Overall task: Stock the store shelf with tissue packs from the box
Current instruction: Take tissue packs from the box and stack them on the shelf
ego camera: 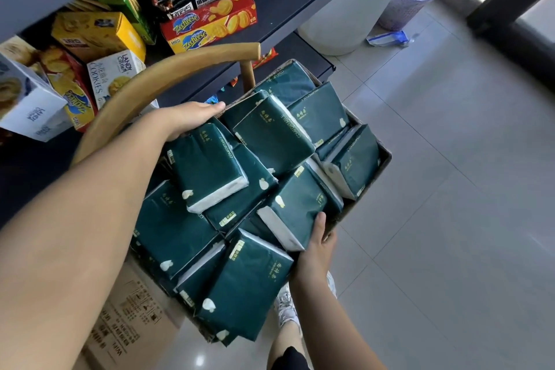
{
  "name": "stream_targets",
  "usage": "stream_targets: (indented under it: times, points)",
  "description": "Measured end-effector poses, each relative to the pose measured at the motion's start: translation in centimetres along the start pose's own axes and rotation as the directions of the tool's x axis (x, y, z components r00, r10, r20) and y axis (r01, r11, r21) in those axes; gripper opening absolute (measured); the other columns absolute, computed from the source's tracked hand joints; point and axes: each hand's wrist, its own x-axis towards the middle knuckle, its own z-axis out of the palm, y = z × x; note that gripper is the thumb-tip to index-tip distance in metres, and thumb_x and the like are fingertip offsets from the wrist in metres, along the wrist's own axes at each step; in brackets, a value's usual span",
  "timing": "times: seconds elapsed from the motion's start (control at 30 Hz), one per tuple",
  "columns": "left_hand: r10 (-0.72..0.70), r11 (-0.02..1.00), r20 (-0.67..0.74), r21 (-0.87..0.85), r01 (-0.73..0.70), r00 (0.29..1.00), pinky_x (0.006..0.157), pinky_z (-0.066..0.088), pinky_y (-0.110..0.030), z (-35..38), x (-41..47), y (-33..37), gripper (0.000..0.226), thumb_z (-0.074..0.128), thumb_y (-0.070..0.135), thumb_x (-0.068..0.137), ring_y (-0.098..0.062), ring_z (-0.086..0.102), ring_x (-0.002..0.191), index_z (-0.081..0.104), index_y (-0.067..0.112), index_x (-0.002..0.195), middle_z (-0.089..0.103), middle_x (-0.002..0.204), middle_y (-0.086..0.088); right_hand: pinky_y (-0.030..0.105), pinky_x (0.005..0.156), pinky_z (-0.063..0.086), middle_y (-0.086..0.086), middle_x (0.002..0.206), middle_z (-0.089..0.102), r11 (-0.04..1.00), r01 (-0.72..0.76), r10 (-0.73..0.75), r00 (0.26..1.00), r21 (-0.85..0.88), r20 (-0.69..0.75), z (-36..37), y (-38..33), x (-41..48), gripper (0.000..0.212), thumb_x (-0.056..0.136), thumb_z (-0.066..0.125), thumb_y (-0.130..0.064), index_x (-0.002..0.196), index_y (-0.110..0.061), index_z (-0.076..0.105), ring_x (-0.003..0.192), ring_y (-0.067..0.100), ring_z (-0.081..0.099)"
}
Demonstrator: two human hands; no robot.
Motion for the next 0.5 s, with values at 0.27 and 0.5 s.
stream_targets:
  times: [0.27,0.5]
  points:
    - [0.08,0.994,-0.158,-0.062,-0.091,0.984,0.095,0.037,-0.035,-0.7,-2.9,-1.0,0.045,0.036,0.043,0.099,-0.022,0.052,0.115,0.052,0.011,0.128,0.056,0.129,-0.008,0.047,0.105,0.039,0.005,0.136,0.048,0.985,-0.107,0.111,0.993,-0.136,0.025,-1.1,-1.4,0.5,0.075,0.085,0.046,-0.065,0.14,-0.016,0.033,0.122,0.029,0.05]
    - [0.063,0.99,-0.393,-0.091,-0.107,0.918,0.091,0.038,-0.033,-0.6,-9.3,-2.4,0.039,0.039,0.033,0.1,-0.028,0.049,0.118,0.055,0.004,0.12,0.055,0.128,-0.014,0.05,0.104,0.038,0.005,0.124,0.05,0.948,-0.097,0.132,0.986,-0.303,0.098,-2.7,-4.9,-0.4,0.062,0.089,0.045,-0.059,0.128,-0.012,0.04,0.115,0.025,0.048]
